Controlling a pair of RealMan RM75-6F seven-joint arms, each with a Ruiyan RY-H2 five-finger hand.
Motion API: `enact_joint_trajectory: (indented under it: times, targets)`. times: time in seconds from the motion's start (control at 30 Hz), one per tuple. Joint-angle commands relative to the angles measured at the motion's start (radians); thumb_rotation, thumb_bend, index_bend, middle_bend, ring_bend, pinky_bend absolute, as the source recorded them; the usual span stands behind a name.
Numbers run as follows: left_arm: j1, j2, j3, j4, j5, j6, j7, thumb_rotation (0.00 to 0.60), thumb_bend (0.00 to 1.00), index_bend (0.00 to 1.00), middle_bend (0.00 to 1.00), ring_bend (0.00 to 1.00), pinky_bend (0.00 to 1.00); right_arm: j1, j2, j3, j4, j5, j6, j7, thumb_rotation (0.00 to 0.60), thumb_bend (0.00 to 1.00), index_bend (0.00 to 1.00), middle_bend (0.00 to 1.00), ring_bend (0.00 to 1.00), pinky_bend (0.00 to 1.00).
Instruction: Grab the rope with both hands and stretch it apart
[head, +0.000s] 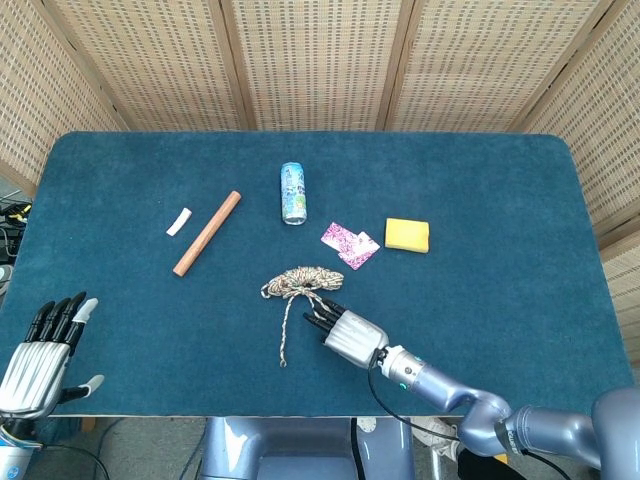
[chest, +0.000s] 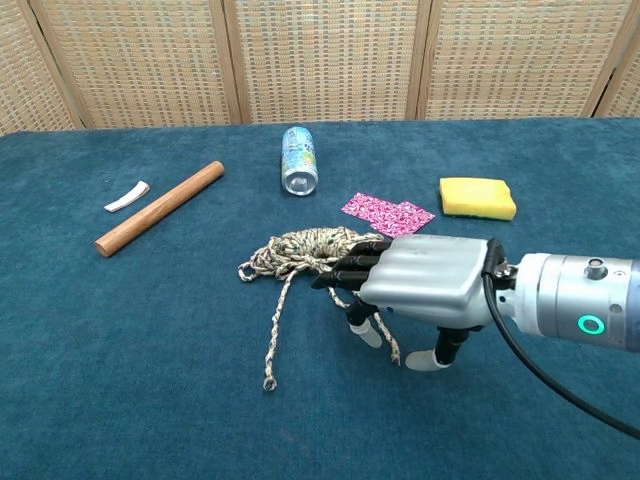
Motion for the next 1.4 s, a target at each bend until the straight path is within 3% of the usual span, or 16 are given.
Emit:
enact_joint_trajectory:
  times: [0.03,1.03,1.4]
  targets:
    - [-0.001,0.0,0.0,0.0,-0.001,0.0,-0.001,0.6,0.0,0.0,0.0,0.0,0.0,0.008,-0.015,0.002,0.004,0.023,-0.007,-0.021,0.6,0.29,0.47,0.0,0.0,0.0]
    - [-0.016,0.005,0.002,0.001,-0.021,-0.014,-0.015,0.6,0.0,0.0,0.0,0.0,0.0,0.052,-0.062,-0.024,0.063,0.155,0.004,-0.155,0.6,0.35,0.53,0.0,0.0,0.0]
    - [-0.018,0.005,0.006,0.0,-0.018,-0.014,-0.014,0.6,0.0,0.0,0.0,0.0,0.0,0.053,-0.056,-0.044,0.077,0.17,0.02,-0.161,0.6,0.43,0.61,0.0,0.0,0.0]
